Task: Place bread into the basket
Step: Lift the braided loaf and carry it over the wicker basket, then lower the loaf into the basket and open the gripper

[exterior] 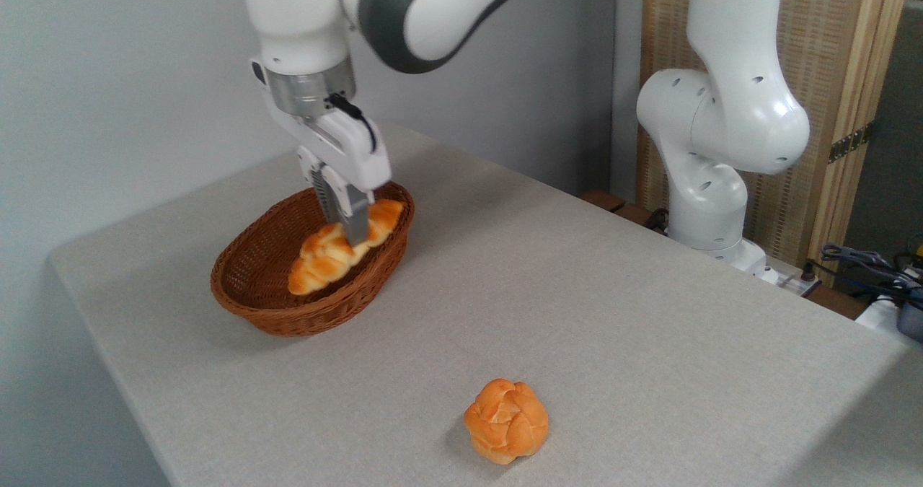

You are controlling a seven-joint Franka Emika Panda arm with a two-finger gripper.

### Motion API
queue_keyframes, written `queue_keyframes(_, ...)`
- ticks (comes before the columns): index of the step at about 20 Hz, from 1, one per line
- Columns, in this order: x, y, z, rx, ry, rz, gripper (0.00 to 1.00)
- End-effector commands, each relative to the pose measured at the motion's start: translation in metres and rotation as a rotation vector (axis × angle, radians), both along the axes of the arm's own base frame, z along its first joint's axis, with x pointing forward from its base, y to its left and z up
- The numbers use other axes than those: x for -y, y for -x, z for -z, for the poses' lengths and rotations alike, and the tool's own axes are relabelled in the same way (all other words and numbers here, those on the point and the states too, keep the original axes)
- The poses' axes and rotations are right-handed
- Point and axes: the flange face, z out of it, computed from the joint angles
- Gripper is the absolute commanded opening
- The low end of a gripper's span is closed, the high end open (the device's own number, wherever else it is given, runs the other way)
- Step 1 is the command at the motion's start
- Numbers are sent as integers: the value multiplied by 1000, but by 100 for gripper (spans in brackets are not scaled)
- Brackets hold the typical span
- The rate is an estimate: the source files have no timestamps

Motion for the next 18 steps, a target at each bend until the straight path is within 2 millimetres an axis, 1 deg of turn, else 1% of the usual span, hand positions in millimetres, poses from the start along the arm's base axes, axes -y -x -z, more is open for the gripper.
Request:
queue_keyframes(1,50,-13,23,52,44,-27,40)
queue_keyframes(2,60,-15,30,63,54,-26,59)
queue_keyframes(3,70,-16,39,67,57,-17,92)
queue_keyframes(4,75,-16,44,66,56,-10,100)
queue_keyframes(5,78,-18,51,64,49,1,100)
queue_keyframes(7,78,-17,55,63,32,15,100)
queue_keyframes(13,75,-18,51,83,4,33,100)
queue_keyframes(18,75,-17,51,82,3,34,100)
